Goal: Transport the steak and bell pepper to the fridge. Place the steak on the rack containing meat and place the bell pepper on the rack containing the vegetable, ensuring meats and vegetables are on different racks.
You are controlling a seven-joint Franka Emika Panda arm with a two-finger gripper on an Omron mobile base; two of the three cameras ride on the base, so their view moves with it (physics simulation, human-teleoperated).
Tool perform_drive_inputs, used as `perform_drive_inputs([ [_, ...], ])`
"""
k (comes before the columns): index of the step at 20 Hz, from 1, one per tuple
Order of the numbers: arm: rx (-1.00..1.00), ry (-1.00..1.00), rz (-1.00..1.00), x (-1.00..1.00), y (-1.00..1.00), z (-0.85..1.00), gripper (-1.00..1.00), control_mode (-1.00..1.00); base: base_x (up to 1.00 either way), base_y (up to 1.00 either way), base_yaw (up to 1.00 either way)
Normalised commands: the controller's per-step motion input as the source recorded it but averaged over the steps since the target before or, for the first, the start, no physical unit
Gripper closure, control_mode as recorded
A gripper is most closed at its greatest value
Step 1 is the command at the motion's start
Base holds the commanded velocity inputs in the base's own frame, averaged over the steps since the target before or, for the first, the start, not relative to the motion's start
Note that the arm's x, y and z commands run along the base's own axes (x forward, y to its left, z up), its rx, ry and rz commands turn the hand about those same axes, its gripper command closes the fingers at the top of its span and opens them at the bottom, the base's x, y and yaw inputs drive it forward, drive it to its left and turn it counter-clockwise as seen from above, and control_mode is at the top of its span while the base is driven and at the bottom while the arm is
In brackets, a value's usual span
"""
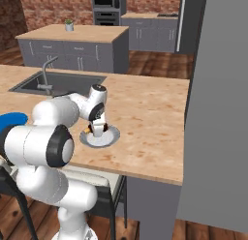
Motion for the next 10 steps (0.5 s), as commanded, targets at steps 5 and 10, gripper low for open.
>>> perform_drive_inputs([
  [5, -0.08, 0.00, 0.60, -0.57, -0.20, 0.52, 1.00, -1.00, 0.00, 0.00, 0.00],
  [10, -0.27, -0.31, 0.47, -0.92, -0.07, 0.01, 1.00, -1.00, 0.00, 0.00, 0.00],
])
